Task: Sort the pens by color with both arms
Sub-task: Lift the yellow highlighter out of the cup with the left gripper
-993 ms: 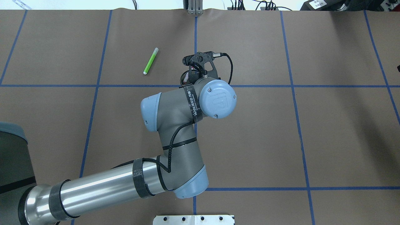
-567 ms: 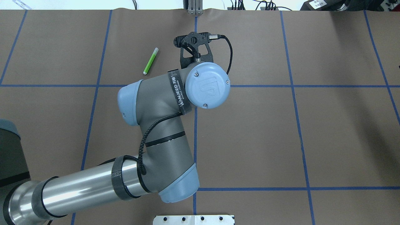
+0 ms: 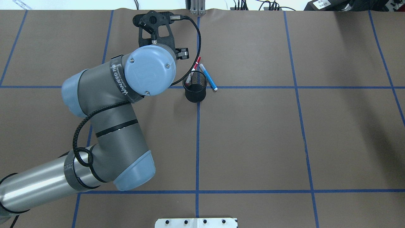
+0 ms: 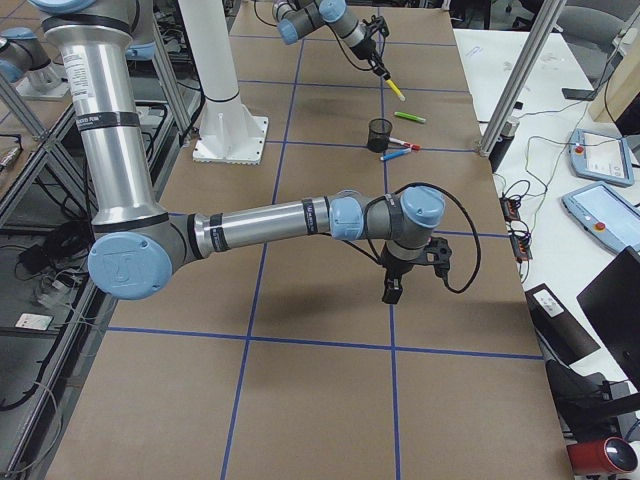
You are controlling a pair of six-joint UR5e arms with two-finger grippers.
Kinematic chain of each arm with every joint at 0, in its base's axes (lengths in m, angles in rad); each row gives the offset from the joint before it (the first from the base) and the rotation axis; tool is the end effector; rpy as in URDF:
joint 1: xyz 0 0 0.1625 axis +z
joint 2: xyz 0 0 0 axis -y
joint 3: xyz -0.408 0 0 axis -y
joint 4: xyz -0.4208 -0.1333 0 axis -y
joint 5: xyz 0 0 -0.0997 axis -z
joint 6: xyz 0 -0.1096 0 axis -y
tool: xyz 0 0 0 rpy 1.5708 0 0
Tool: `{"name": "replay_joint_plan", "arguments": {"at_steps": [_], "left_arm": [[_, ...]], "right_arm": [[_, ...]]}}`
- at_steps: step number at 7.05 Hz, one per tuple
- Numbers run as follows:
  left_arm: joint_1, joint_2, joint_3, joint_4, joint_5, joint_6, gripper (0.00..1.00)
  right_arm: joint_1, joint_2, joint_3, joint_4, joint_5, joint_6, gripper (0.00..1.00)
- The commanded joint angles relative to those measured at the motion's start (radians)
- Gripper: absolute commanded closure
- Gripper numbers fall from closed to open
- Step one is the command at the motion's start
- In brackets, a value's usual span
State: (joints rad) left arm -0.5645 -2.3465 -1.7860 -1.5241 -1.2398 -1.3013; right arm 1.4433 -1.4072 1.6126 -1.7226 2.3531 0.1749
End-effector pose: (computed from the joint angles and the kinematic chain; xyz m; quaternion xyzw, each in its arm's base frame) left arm 0.4661 -0.4951 0.0818 0.3158 0.3507 -0.2032 0.8579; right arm -0.0184 -0.5845 0.5515 -0.0329 -0.3805 0.0117 0.9241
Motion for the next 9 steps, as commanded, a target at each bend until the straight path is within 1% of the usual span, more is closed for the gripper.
{"name": "replay_joint_plan", "arguments": {"at_steps": [1, 2, 3, 4, 6, 7, 8, 9], "left_arm": [[-0.043, 0.042, 0.118, -0.153, 0.057, 0.001, 1.00], [-0.054, 0.044, 0.228, -0.289, 0.132, 0.002, 1.00], [-0.081, 0.050, 0.335, -0.411, 0.135, 0.002, 1.00], [-0.104, 0.062, 0.394, -0.479, 0.137, 0.002, 1.00], [-0.112, 0.128, 0.448, -0.597, 0.187, 0.002, 1.00], [-0.107, 0.163, 0.461, -0.651, 0.191, 0.002, 1.00], [-0.094, 0.167, 0.464, -0.657, 0.201, -0.003, 1.00], [-0.054, 0.155, 0.464, -0.659, 0.236, -0.009, 1.00]], "right_arm": [[0.000, -0.001, 0.001, 0.000, 0.000, 0.000, 0.00], [0.000, -0.001, 0.000, 0.000, 0.000, 0.000, 0.00], [0.000, -0.003, 0.001, 0.000, 0.000, 0.000, 0.00], [0.000, -0.003, 0.001, 0.000, 0.000, 0.000, 0.00], [0.000, -0.003, 0.000, 0.000, 0.000, 0.000, 0.00], [0.000, -0.003, 0.001, 0.000, 0.000, 0.000, 0.00], [0.000, -0.003, 0.001, 0.000, 0.000, 0.000, 0.00], [0.000, -0.003, 0.001, 0.000, 0.000, 0.000, 0.00]]}}
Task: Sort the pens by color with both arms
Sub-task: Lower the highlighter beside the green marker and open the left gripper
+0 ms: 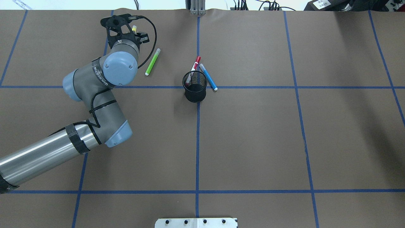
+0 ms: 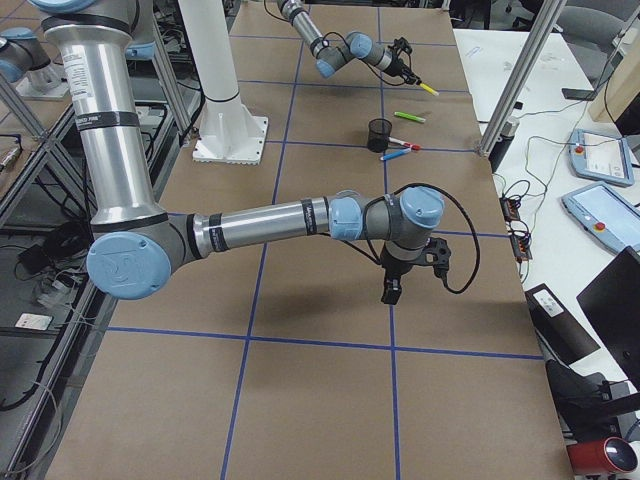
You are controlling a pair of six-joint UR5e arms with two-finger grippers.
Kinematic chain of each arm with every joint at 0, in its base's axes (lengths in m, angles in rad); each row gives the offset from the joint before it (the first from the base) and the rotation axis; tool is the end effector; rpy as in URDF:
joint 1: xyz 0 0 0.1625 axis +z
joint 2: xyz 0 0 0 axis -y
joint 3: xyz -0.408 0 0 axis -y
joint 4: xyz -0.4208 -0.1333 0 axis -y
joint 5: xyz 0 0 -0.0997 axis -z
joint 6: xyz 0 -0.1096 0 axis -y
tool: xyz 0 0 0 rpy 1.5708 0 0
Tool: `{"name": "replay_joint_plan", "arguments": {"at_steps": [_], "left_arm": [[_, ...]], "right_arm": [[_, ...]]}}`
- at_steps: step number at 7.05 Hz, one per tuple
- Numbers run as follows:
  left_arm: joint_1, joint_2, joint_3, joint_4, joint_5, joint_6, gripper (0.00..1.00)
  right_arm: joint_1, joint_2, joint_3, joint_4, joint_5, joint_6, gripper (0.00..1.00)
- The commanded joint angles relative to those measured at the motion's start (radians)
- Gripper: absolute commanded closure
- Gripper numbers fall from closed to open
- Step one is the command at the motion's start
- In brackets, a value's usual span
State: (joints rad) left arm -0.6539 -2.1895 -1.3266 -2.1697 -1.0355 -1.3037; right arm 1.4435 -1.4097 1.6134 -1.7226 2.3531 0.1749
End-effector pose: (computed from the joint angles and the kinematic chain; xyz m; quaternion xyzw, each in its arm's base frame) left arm 0.4899 -0.6139 0.3115 0.4099 0.3002 -0.2852 0.8127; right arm -0.0182 -0.5836 0.5526 -0.0337 -0.3804 0.0121 0.9241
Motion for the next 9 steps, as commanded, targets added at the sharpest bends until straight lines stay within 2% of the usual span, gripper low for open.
{"name": "replay_joint_plan", "arguments": {"at_steps": [1, 2, 3, 4, 5, 6, 7, 8, 9], "left_arm": [[0.063, -0.004, 0.004, -0.013, 0.072, -0.008, 1.00], [0.069, 0.000, 0.004, -0.013, 0.081, -0.006, 1.00], [0.074, 0.013, 0.006, -0.013, 0.081, -0.005, 0.90], [0.077, 0.013, 0.006, -0.013, 0.087, -0.003, 0.42], [0.077, 0.013, 0.004, -0.013, 0.088, 0.003, 0.15], [0.076, 0.011, -0.006, -0.012, 0.083, 0.007, 0.01], [0.076, 0.010, -0.032, -0.010, 0.077, 0.059, 0.01], [0.065, 0.013, -0.134, 0.007, 0.074, 0.177, 0.01], [0.013, 0.011, -0.182, 0.096, -0.027, 0.208, 0.01]], "right_arm": [[0.000, 0.000, 0.003, 0.000, 0.000, 0.000, 0.00], [0.000, 0.000, 0.005, 0.000, 0.000, 0.000, 0.00], [0.000, -0.005, 0.008, 0.000, 0.000, 0.000, 0.00], [0.000, -0.006, 0.008, 0.000, 0.000, 0.000, 0.00], [0.000, -0.006, 0.008, 0.000, 0.000, 0.000, 0.00], [0.000, -0.006, 0.008, 0.000, 0.000, 0.000, 0.00], [0.000, -0.006, 0.008, 0.000, 0.000, 0.000, 0.00], [0.000, -0.006, 0.008, 0.000, 0.000, 0.000, 0.00], [0.000, -0.006, 0.008, 0.000, 0.000, 0.000, 0.00]]}}
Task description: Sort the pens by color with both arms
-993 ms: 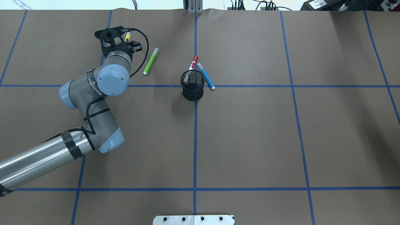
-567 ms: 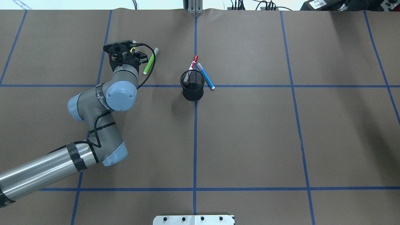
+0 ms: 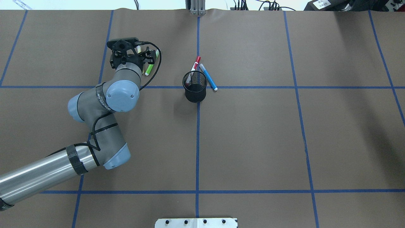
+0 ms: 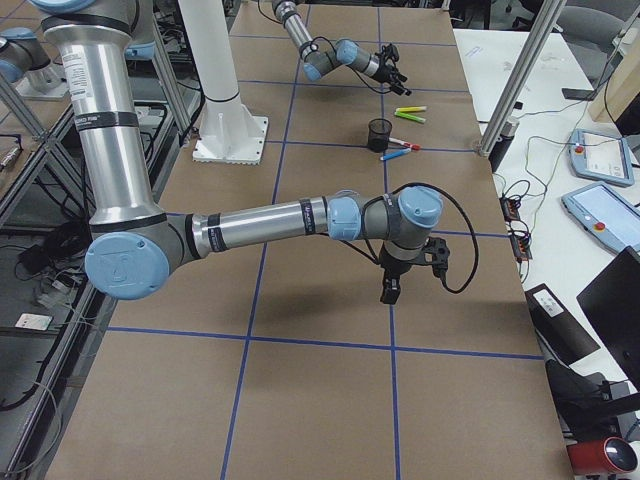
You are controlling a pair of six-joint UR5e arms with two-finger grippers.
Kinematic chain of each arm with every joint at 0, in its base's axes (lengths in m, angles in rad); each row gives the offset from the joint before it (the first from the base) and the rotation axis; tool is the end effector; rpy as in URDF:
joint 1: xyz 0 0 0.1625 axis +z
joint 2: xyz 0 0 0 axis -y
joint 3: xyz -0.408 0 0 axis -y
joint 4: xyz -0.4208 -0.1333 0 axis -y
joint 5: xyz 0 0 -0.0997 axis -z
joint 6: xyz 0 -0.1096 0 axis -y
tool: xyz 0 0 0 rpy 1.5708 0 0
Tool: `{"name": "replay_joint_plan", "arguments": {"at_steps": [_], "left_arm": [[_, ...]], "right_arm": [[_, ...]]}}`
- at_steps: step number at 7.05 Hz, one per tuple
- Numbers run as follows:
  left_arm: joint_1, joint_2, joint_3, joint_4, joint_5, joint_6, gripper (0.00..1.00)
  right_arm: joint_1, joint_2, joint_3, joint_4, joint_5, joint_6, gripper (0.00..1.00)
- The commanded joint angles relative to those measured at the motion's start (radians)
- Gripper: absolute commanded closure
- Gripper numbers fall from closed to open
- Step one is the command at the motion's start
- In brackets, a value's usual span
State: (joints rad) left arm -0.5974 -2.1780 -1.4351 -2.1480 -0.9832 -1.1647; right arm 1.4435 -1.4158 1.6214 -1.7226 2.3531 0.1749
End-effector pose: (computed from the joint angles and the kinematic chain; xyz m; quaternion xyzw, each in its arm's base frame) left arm 0.4998 -0.5747 0.2655 0.4503 0.2996 -0.2235 0.8109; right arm -0.0179 -0.5811 0.5520 -0.0328 -0.3805 0.0117 0.9241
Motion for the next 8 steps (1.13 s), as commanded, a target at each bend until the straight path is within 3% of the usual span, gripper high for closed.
{"name": "replay_joint_plan", "arguments": {"at_steps": [1, 3, 5, 7, 8], "left_arm": [[-0.111, 0.000, -0.188, 0.264, -0.259, 0.082, 0.01], [-0.316, -0.015, -0.441, 0.678, -0.661, 0.225, 0.01], [-0.541, -0.019, -0.458, 0.856, -1.009, 0.452, 0.01], [-0.695, -0.011, -0.458, 1.041, -1.205, 0.674, 0.01], [-0.738, -0.011, -0.475, 1.144, -1.218, 0.760, 0.01]], "right_arm": [[0.000, 0.000, 0.000, 0.000, 0.000, 0.000, 0.00], [0.000, 0.000, -0.001, 0.000, 0.000, 0.000, 0.00], [0.000, 0.000, -0.003, 0.000, 0.000, 0.002, 0.00], [0.000, 0.000, -0.011, 0.000, 0.000, 0.008, 0.00], [-0.002, -0.002, -0.015, 0.000, 0.000, 0.008, 0.00]]}}
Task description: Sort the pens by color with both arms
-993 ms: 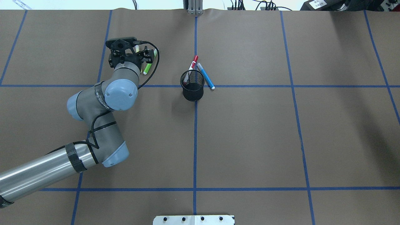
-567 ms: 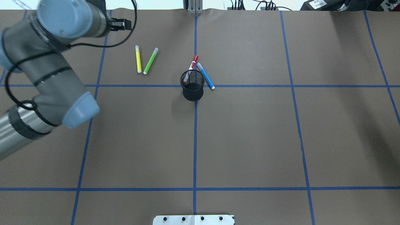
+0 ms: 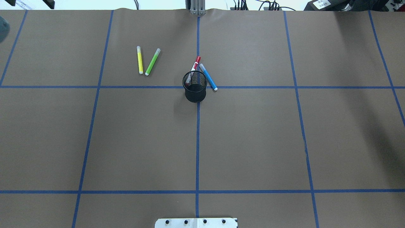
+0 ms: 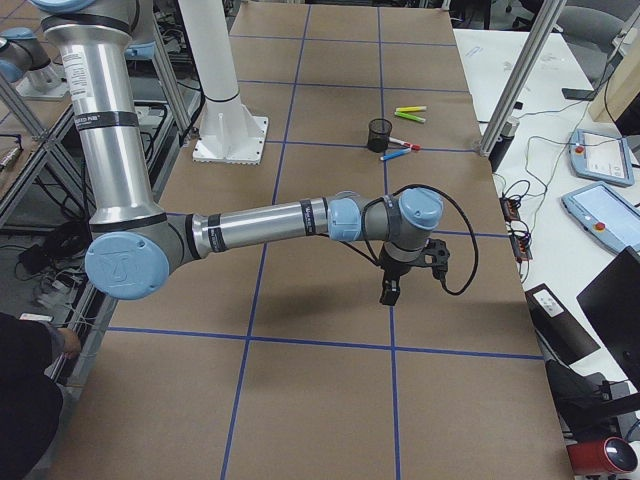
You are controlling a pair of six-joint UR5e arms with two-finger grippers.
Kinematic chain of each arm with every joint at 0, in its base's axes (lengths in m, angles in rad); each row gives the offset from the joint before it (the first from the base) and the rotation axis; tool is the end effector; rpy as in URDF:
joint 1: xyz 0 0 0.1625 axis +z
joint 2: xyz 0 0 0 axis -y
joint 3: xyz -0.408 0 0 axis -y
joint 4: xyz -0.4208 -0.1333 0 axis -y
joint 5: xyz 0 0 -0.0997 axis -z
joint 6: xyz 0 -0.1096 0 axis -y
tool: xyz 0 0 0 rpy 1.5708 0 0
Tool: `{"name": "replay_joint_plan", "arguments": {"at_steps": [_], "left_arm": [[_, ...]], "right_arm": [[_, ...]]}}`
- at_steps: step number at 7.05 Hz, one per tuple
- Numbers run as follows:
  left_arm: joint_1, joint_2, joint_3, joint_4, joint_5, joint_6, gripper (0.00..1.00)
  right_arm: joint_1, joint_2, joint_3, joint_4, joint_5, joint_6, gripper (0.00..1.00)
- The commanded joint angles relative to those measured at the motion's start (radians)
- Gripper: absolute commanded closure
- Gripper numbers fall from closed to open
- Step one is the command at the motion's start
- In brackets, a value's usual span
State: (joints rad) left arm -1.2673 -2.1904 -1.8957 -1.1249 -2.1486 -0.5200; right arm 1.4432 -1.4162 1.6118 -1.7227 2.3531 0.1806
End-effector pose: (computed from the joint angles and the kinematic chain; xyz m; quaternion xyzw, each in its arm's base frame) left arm 0.1137 -0.6089 0.1867 0.1062 0.3477 -0.0305 0.9311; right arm -0.0180 -0.5810 0.5572 -0.0385 -0.3797 0.0162 0.9241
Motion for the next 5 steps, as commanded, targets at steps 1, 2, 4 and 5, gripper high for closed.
{"name": "replay_joint_plan", "arguments": {"at_steps": [1, 2, 4, 5], "left_arm": [[-0.099, 0.001, -0.032, 0.208, -0.068, 0.200, 0.01], [-0.150, 0.007, -0.025, 0.255, -0.086, 0.319, 0.01], [-0.234, 0.073, 0.059, 0.266, -0.109, 0.525, 0.01], [-0.286, 0.092, 0.126, 0.257, -0.108, 0.637, 0.01]], "right_arm": [[-0.001, -0.003, -0.009, 0.000, 0.000, 0.003, 0.00], [-0.004, -0.007, -0.032, 0.002, -0.003, -0.001, 0.00], [-0.007, -0.007, -0.026, 0.002, -0.003, -0.003, 0.00], [-0.006, -0.007, -0.026, 0.002, -0.003, -0.004, 0.00]]}}
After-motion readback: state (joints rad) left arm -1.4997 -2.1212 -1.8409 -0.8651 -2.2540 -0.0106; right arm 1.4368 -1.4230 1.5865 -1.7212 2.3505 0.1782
